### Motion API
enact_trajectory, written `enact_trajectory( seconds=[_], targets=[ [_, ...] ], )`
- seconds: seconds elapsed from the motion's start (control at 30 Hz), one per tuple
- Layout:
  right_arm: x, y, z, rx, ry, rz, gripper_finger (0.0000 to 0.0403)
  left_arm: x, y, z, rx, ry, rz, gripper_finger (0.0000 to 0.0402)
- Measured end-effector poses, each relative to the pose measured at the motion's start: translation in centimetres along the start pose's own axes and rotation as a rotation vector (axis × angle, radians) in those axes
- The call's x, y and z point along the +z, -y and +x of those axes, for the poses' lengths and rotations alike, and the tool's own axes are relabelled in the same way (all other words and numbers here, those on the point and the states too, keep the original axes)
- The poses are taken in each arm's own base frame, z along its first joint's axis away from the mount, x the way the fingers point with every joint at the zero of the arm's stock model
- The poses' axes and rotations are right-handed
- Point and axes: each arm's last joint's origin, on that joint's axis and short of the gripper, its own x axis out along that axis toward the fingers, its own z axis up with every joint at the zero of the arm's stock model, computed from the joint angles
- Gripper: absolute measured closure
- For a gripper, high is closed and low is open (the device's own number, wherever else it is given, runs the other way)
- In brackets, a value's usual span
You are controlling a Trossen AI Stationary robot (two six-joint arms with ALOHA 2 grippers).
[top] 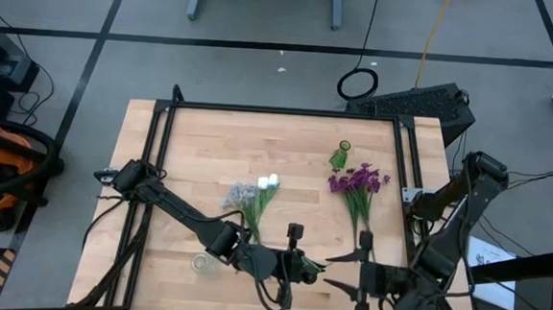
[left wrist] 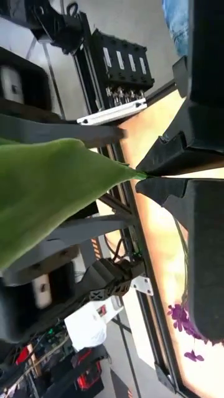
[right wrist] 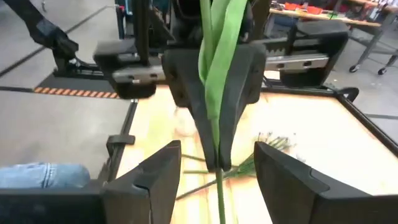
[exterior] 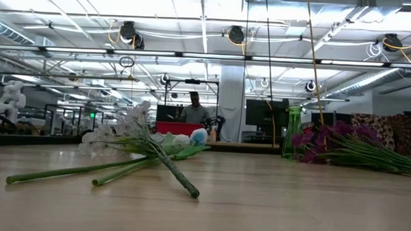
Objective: Sort flowers into vase by color
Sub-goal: Put the black flower into the green vase
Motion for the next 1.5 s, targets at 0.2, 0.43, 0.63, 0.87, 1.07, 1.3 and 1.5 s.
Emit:
enact_trajectory(
  seconds=[0.2, 0.43, 0.63, 0.87, 1.07, 1.3, 1.5],
  targets=[
    [-0.1, -0.3, 0.3, -0.016, 0.013, -0.027, 0.0214, -0.4, -0.5, 0.2, 0.001, -0.029, -0.035, 0.0400],
    [0.1, 0.2, 1.1, -0.049, 0.018, -0.029, 0.0244, -0.4, -0.6, 0.3, -0.023, -0.033, -0.039, 0.0393],
    [0.2, 0.6, 2.4, -0.060, 0.008, -0.037, 0.0281, -0.6, -0.6, 0.3, -0.023, -0.047, -0.036, 0.0391],
    [0.2, 0.5, 2.9, -0.063, 0.012, -0.056, 0.0338, -0.7, -0.6, 0.3, -0.023, -0.060, -0.032, 0.0390],
    [0.1, 0.2, 2.6, -0.057, 0.016, -0.053, 0.0394, -0.7, -0.6, 0.3, -0.020, -0.059, -0.036, 0.0389],
    [0.1, 0.1, 2.2, -0.074, 0.029, -0.049, 0.0398, -0.7, -0.5, 0.3, -0.008, -0.056, -0.124, 0.0381],
    [0.7, 0.6, 0.8, -0.056, 0.041, -0.050, 0.0400, -0.6, 0.5, -0.2, 0.014, -0.070, -0.171, 0.0311]
  ],
)
